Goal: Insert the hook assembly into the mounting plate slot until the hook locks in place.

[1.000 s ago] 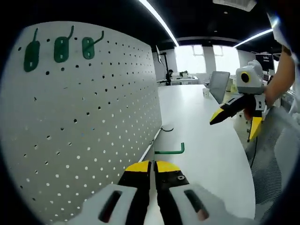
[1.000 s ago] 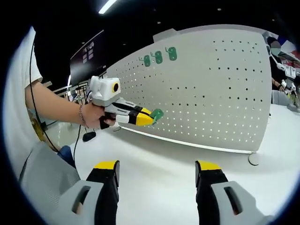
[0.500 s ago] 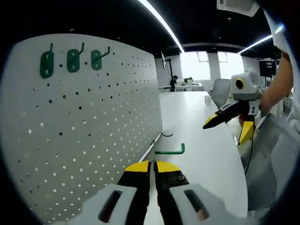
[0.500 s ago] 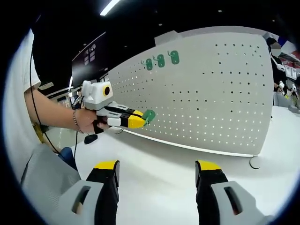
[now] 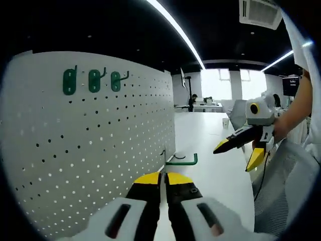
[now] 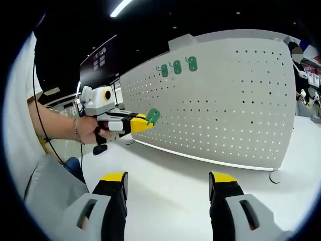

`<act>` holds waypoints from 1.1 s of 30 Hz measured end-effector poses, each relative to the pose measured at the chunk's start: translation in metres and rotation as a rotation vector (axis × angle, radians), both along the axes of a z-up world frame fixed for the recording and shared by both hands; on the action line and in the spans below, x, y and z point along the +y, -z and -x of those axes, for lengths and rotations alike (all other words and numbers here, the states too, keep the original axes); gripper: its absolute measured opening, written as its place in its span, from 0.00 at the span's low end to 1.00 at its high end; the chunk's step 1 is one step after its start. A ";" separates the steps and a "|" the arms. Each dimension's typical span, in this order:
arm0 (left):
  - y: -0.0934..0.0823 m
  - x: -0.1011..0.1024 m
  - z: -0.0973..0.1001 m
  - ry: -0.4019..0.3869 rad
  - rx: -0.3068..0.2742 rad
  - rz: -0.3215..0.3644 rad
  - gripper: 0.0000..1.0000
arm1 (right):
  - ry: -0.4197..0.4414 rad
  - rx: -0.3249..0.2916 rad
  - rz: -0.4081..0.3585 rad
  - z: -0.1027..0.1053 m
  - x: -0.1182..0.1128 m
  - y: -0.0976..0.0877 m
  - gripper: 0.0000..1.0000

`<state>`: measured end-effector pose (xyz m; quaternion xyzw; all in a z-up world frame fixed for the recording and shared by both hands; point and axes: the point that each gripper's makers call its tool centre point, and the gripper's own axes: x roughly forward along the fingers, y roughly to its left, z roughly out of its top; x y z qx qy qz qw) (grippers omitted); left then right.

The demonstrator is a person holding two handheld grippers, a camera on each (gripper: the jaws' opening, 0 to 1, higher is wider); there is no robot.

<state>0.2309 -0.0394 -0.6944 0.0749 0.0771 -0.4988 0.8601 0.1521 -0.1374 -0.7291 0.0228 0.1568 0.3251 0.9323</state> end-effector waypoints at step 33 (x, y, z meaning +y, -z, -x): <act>-0.045 0.031 0.035 -0.113 -0.019 0.192 0.03 | -0.027 -0.034 -0.027 0.006 0.012 -0.015 0.62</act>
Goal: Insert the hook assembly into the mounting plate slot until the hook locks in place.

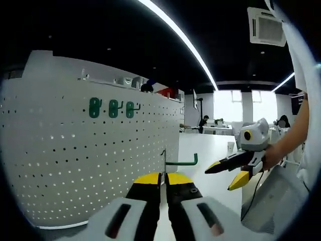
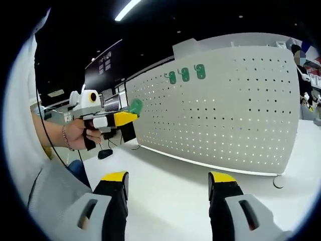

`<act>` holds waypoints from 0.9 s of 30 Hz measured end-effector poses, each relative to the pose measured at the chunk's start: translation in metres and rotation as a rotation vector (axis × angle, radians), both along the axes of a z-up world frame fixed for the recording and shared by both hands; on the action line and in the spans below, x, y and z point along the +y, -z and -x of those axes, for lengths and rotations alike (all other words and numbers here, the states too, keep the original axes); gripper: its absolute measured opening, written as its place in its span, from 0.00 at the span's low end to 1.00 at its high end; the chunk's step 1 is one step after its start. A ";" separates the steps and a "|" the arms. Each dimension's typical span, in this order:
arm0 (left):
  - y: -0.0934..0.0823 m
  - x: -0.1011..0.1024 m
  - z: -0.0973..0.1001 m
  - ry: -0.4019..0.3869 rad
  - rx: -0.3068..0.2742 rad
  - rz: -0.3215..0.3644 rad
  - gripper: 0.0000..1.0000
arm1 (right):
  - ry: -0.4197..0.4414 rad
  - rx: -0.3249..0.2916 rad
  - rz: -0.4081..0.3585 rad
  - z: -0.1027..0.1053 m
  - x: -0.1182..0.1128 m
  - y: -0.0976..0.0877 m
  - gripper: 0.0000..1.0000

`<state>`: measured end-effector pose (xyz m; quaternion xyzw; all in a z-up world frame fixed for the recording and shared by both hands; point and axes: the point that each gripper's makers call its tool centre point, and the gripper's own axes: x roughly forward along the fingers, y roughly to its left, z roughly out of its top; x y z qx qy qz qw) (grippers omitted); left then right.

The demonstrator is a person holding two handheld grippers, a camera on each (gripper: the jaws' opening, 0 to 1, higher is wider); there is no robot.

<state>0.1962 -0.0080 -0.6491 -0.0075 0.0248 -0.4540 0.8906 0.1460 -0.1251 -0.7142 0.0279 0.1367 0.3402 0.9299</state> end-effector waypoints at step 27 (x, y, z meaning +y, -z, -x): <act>0.001 0.004 -0.004 -0.033 0.008 0.002 0.03 | -0.065 -0.217 -0.233 0.002 0.025 -0.084 0.58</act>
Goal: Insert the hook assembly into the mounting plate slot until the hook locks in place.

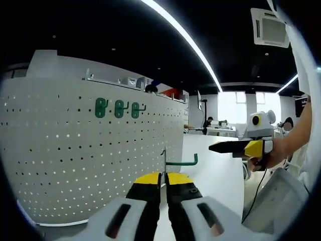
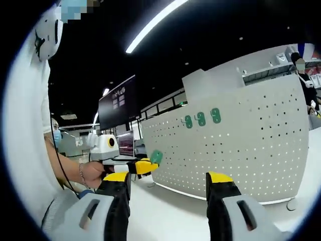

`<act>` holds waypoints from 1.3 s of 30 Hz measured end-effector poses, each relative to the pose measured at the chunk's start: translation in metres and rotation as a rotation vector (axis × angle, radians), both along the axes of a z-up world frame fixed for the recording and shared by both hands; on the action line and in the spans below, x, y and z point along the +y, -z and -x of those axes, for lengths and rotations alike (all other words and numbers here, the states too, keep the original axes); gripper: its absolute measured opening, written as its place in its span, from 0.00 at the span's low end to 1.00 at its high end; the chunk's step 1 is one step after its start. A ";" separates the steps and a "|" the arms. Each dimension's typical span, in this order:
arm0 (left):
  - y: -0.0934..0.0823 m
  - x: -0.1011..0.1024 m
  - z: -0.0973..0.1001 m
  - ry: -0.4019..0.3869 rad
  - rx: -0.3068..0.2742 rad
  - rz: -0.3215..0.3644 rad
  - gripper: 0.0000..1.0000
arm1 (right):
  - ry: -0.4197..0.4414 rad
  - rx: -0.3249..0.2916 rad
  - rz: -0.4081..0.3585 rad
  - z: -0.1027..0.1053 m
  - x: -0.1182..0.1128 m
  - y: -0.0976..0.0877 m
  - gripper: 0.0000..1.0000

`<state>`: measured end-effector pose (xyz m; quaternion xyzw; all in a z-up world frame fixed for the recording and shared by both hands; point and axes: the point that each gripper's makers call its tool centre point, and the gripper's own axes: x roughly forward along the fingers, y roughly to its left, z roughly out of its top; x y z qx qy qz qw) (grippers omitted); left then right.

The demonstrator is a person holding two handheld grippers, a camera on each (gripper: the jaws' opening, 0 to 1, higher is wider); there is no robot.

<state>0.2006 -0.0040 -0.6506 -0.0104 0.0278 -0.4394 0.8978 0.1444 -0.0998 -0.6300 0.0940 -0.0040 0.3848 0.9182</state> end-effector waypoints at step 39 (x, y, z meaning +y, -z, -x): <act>-0.003 0.001 0.003 -0.024 0.002 0.015 0.03 | -0.111 0.037 -0.041 -0.023 0.063 -0.003 0.54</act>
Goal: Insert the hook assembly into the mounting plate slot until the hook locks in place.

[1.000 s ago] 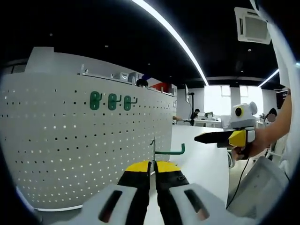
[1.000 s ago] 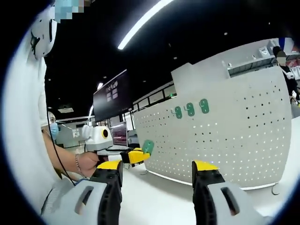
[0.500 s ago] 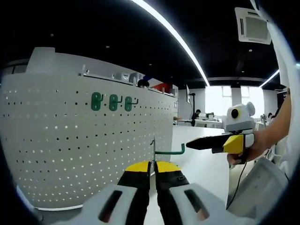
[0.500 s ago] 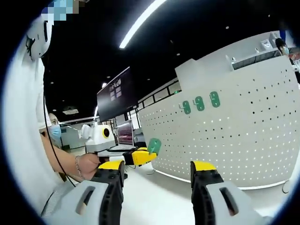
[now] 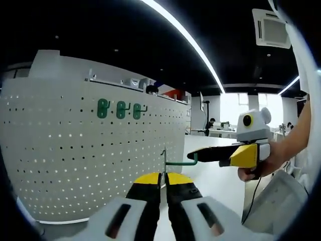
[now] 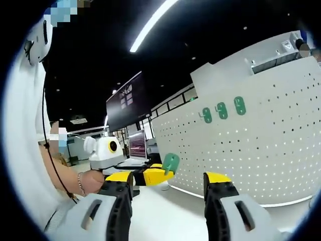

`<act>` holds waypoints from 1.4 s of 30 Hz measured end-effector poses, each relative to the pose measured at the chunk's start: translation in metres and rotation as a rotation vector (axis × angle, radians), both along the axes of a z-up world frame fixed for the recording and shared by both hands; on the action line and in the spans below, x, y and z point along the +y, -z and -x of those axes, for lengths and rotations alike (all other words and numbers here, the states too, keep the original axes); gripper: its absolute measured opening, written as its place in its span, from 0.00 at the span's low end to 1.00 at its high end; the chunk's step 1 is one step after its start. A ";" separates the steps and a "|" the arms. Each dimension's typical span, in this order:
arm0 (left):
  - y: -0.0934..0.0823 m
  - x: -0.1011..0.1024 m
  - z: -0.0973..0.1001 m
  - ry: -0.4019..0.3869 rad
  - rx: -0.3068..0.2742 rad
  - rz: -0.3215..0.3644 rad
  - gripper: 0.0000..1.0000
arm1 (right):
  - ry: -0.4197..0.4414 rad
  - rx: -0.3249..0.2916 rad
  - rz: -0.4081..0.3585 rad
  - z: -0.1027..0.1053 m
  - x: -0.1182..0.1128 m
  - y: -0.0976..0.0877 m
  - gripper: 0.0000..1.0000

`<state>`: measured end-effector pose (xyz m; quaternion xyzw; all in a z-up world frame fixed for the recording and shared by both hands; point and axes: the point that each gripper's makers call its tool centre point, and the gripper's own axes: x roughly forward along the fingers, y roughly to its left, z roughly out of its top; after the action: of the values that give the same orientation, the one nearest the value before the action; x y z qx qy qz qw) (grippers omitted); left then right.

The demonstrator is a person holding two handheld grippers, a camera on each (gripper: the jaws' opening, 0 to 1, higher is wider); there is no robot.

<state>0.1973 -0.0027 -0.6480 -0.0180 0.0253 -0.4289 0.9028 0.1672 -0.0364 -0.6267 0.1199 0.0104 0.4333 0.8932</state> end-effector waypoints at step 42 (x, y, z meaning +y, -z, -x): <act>-0.003 -0.005 0.003 0.000 -0.003 0.002 0.03 | 0.014 0.047 -0.050 -0.017 0.023 -0.002 0.22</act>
<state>0.1942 -0.0075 -0.6447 -0.0183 0.0232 -0.4290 0.9028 0.1840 -0.0133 -0.6244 0.1524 0.0197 0.4241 0.8925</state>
